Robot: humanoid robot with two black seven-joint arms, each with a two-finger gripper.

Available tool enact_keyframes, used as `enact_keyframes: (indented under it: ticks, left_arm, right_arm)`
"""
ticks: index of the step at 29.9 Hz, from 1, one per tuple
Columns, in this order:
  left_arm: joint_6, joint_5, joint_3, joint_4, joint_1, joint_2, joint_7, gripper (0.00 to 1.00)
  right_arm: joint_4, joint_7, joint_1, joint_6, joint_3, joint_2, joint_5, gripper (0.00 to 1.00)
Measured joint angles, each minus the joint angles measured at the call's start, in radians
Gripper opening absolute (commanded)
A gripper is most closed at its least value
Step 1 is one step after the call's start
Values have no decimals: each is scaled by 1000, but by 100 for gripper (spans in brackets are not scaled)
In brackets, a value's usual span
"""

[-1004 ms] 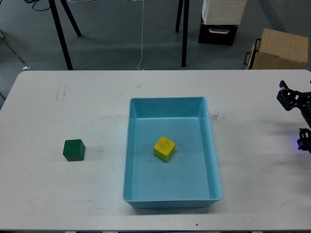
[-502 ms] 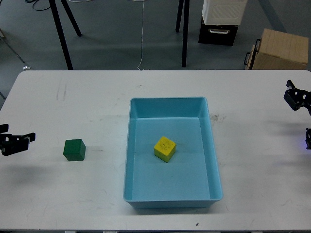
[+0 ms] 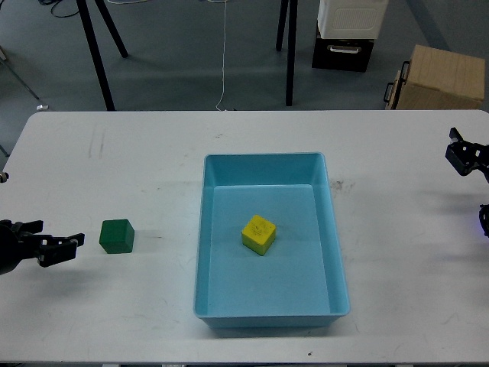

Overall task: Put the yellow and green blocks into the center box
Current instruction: 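Move the left gripper down beside the green cube, then close the left gripper on the green cube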

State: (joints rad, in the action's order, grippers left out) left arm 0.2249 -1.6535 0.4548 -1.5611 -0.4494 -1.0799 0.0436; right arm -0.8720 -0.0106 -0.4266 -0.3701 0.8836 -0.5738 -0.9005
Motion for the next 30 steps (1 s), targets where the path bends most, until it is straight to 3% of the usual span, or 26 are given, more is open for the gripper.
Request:
enact_keyframes:
  ticks: [30]
  left_arm:
    - [31, 24, -56, 98, -51, 136, -14, 100]
  right_arm:
    - [-7, 3, 0, -24, 0, -1, 5, 100]
